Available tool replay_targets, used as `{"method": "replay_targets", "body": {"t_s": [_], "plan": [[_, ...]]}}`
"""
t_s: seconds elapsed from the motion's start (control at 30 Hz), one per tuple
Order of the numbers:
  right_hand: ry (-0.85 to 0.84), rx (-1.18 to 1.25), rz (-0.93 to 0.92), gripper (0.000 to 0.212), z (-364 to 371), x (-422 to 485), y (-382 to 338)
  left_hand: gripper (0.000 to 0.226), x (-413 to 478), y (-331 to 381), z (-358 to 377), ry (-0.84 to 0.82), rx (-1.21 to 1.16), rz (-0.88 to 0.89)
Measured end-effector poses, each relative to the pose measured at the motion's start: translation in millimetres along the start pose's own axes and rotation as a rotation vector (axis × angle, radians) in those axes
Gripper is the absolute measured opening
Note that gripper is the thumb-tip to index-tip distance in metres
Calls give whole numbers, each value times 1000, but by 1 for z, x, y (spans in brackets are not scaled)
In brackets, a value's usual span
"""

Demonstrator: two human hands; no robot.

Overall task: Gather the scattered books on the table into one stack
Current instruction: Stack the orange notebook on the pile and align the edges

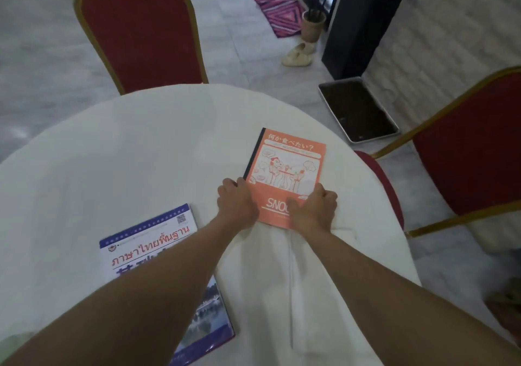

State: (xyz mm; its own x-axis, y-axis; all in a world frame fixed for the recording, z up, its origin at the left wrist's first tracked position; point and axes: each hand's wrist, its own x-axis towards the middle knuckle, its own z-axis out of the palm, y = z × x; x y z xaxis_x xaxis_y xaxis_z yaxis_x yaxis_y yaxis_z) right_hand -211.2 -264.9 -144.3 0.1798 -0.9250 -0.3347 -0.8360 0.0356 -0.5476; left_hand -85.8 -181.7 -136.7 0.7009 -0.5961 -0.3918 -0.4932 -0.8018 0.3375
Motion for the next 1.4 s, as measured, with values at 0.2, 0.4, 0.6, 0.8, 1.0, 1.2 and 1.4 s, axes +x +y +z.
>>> {"method": "replay_targets", "body": {"t_s": [0.2,0.4,0.6,0.8,1.0,1.2,1.4], "plan": [[-67,99,156,68,-8,9,-11,55,3,0,-5,-85,-276,-151],[-154,262,99,50,-12,-14,-19,48,-18,-14,-20,-69,-497,-152],[-305,294,-77,48,-14,-72,-43,33,-67,-67,-41,48,-638,-177],[-439,217,-240,53,11,-135,-49,36,-133,-134,-36,121,-558,-246],[-528,130,-277,54,42,-179,-29,47,-191,-176,-12,168,-483,-359],[-511,21,-342,61,69,-204,-11,26,-218,-200,8,242,-400,-503],[-409,-202,-401,62,81,-207,-10,39,-223,-206,13,202,-379,-450]]}}
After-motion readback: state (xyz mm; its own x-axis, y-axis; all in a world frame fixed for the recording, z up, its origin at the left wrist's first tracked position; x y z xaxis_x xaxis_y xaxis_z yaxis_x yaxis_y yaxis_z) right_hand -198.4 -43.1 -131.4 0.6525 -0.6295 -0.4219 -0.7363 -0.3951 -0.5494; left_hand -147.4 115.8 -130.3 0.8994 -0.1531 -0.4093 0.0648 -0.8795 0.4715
